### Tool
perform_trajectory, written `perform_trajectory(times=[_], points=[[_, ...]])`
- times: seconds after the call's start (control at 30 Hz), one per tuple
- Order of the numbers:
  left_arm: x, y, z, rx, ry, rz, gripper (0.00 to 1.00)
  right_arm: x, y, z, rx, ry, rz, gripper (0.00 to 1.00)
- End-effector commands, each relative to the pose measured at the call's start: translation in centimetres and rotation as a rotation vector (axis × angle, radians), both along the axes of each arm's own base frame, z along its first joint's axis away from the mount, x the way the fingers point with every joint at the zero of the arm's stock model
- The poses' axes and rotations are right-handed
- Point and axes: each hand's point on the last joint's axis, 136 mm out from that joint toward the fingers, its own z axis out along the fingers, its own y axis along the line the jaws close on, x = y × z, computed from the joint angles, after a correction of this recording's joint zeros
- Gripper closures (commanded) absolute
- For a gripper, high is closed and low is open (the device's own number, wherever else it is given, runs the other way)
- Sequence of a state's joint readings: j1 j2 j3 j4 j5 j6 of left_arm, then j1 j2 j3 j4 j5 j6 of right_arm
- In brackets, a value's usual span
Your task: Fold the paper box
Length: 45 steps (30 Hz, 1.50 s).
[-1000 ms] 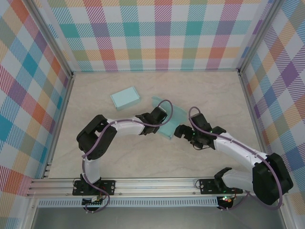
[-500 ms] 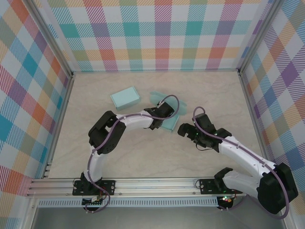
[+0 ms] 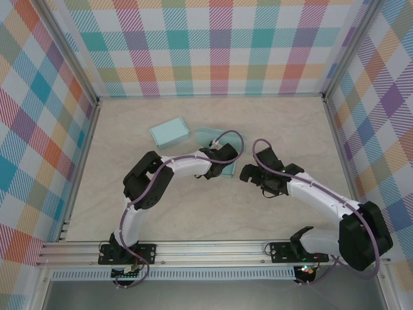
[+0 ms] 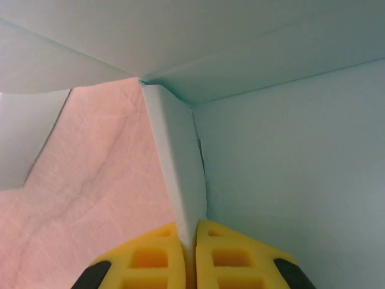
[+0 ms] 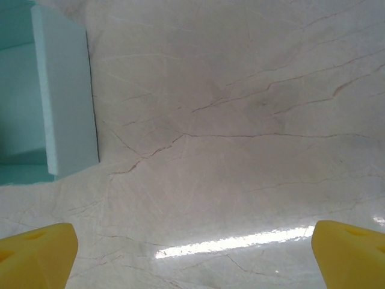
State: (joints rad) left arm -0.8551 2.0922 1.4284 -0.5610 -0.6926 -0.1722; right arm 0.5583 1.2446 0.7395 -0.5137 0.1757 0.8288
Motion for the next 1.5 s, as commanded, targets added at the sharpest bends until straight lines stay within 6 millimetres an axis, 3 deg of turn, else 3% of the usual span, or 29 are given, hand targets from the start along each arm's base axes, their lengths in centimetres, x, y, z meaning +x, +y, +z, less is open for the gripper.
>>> perform_trajectory(times=[0.0, 0.1, 0.23, 0.4, 0.63, 0.9, 1.13, 1.47], points=[[-4.1, 1.8, -2.4, 0.017, 0.16, -0.002, 0.9, 1.3, 0.8, 1.2, -0.015, -0.037, 0.038, 0.0], [-4.0, 1.6, -0.6, -0.027, 0.108, 0.017, 0.72, 1.6, 0.9, 1.7, -0.017, -0.05, 0.048, 0.0], [-3.0, 1.8, 1.3, -0.043, 0.024, 0.06, 0.66, 1.7, 1.0, 2.3, -0.009, -0.068, 0.056, 0.0], [-2.3, 1.4, 2.2, -0.072, -0.019, 0.093, 0.66, 1.7, 1.4, 2.1, 0.009, -0.064, 0.065, 0.0], [-2.8, 1.8, 1.5, -0.079, -0.01, 0.102, 0.79, 2.7, 4.0, 1.7, 0.069, -0.06, 0.121, 0.03], [-3.2, 1.9, 0.6, -0.082, 0.008, 0.101, 0.81, 3.8, 7.1, 0.1, 0.136, -0.023, 0.175, 0.05], [-3.2, 2.6, 0.3, -0.048, -0.001, 0.105, 0.83, 3.6, 7.1, -2.9, 0.105, 0.057, 0.164, 0.05], [-2.9, 4.8, -0.1, 0.133, -0.029, 0.15, 0.85, 2.4, 4.6, -6.3, -0.045, 0.161, 0.125, 0.07]])
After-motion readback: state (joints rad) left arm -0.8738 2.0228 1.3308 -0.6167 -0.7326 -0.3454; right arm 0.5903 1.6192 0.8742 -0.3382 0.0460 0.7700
